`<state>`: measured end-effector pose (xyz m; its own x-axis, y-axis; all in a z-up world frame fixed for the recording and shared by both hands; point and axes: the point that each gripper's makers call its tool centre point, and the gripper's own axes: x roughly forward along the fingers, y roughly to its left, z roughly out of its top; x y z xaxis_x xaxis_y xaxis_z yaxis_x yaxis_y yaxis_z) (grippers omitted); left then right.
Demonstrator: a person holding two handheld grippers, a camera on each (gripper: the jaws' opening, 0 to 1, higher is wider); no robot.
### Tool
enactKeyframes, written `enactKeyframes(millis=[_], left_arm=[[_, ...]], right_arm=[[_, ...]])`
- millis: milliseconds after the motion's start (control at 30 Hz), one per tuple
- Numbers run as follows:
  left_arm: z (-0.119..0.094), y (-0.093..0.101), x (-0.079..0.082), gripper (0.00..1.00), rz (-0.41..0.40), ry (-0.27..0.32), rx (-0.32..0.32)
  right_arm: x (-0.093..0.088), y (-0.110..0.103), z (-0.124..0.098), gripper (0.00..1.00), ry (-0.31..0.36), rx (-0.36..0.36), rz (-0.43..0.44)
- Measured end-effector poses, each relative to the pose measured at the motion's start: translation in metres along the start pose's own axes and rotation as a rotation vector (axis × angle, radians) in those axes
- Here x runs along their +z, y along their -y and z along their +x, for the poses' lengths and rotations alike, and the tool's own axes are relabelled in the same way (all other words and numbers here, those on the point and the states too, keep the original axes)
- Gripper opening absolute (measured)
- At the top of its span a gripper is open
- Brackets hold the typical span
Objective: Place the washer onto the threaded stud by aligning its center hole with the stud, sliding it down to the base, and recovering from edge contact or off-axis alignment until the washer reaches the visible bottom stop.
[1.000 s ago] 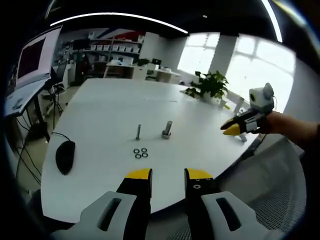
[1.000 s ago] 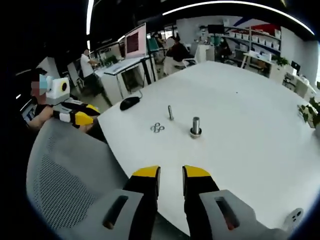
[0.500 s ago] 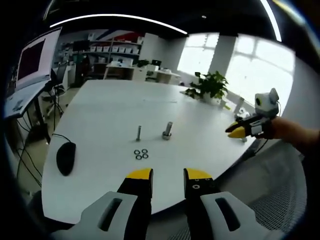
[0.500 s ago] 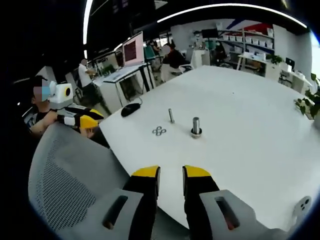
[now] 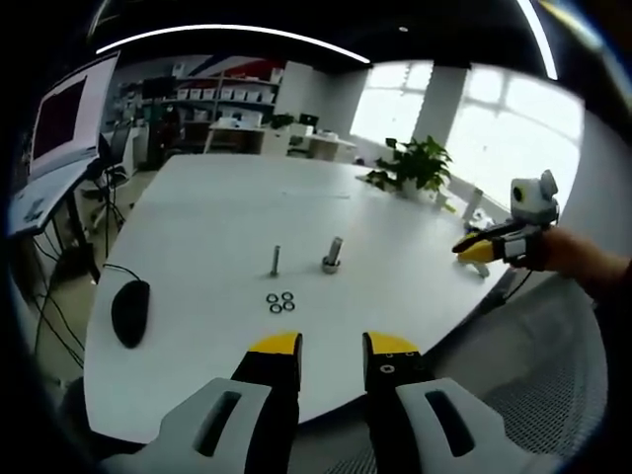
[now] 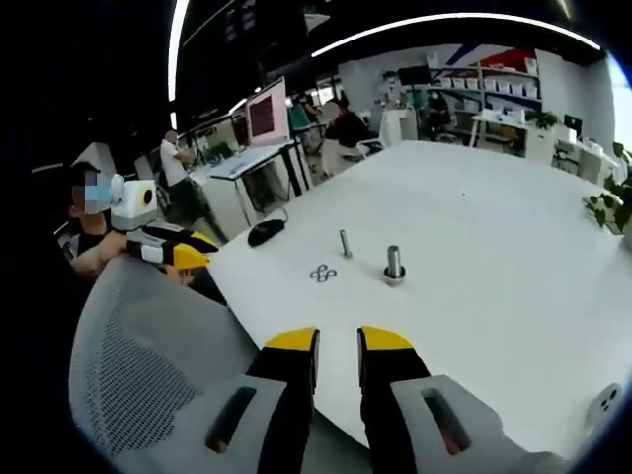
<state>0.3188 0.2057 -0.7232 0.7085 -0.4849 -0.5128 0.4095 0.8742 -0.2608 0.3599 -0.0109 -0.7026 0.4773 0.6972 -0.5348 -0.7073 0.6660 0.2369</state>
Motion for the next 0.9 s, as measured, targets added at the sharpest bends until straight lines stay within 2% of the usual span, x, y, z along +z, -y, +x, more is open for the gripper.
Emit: enactKeyframes(millis=[33, 133, 233, 267, 300, 367, 433, 533, 600, 667, 733, 867, 900], left_arm=[[0.0, 0.0, 0.0, 0.22, 0.004, -0.004, 0.002], [-0.003, -0.001, 0.012, 0.2, 0.019, 0.049, 0.006], [-0.001, 0.005, 0.009, 0.2, 0.048, 0.02, -0.017], [-0.001, 0.005, 0.008, 0.2, 0.057, 0.01, -0.018], [-0.001, 0.003, 0.011, 0.2, 0.088, 0.01, -0.015], [-0.002, -0.006, 0.024, 0.18, 0.125, 0.033, 0.009], [-0.001, -0.015, 0.037, 0.15, 0.123, 0.045, 0.012], [0.004, -0.029, 0.047, 0.16, 0.156, 0.033, 0.031], [0.01, -0.042, 0.05, 0.16, 0.233, -0.004, 0.061], [0.018, -0.049, 0.053, 0.16, 0.265, -0.029, 0.07], [0.026, -0.055, 0.055, 0.16, 0.27, -0.046, 0.068], [0.044, -0.064, 0.056, 0.16, 0.286, -0.091, 0.055], [0.049, -0.065, 0.056, 0.16, 0.296, -0.099, 0.053]], right_arm=[[0.004, -0.002, -0.003, 0.12, 0.017, 0.001, 0.001], [0.014, -0.005, -0.021, 0.06, 0.059, -0.007, 0.007], [0.019, 0.001, -0.037, 0.05, 0.097, -0.054, -0.005], [0.018, 0.006, -0.044, 0.03, 0.105, -0.07, 0.02], [0.014, 0.01, -0.048, 0.03, 0.092, -0.076, 0.067], [0.012, 0.016, -0.053, 0.03, 0.092, -0.076, 0.085], [0.017, 0.023, -0.056, 0.03, 0.111, -0.091, 0.106], [0.013, 0.032, -0.06, 0.04, 0.095, -0.126, 0.077], [-0.006, 0.041, -0.061, 0.05, 0.024, -0.178, 0.037], [-0.013, 0.038, -0.06, 0.08, 0.006, -0.181, -0.02], [-0.013, 0.029, -0.056, 0.16, 0.027, -0.165, -0.021], [-0.026, 0.034, -0.052, 0.17, -0.045, -0.196, -0.05], [-0.029, 0.037, -0.046, 0.16, -0.033, -0.208, -0.002]])
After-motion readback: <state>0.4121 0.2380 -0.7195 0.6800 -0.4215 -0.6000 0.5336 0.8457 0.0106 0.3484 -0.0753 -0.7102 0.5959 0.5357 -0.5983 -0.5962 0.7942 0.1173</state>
